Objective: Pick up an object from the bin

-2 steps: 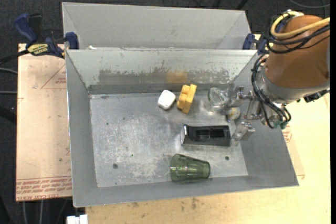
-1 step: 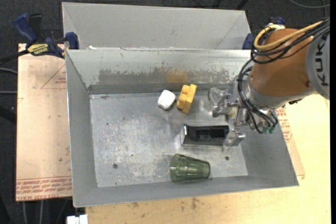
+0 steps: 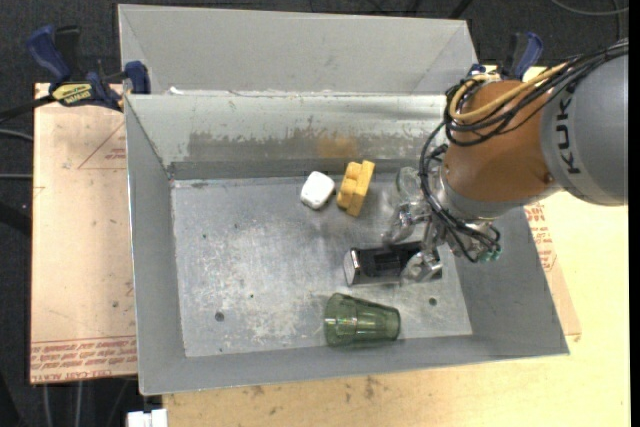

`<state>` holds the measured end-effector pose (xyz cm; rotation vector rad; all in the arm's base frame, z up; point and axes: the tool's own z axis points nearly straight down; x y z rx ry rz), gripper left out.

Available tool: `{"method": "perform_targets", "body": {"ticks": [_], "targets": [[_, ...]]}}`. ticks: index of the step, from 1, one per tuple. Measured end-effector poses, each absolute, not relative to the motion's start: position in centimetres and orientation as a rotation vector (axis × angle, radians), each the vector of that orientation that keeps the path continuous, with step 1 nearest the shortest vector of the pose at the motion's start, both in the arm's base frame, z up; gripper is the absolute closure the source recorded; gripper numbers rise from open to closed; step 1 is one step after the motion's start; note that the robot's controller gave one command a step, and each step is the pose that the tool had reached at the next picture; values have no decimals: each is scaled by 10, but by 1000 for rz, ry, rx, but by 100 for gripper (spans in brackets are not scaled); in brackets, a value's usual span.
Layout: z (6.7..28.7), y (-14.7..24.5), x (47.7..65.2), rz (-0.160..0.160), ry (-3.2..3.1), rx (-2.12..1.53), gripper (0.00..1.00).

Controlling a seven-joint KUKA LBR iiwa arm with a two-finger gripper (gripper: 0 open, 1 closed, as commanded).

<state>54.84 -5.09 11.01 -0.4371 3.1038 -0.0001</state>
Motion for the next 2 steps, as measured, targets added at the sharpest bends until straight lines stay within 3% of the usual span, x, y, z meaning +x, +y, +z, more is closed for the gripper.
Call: {"method": "perform_targets", "body": {"ticks": [1,2], "targets": [[110,-51,548,0,3104,-437,100],[276,-46,556,0,3102,-475,100]]}}
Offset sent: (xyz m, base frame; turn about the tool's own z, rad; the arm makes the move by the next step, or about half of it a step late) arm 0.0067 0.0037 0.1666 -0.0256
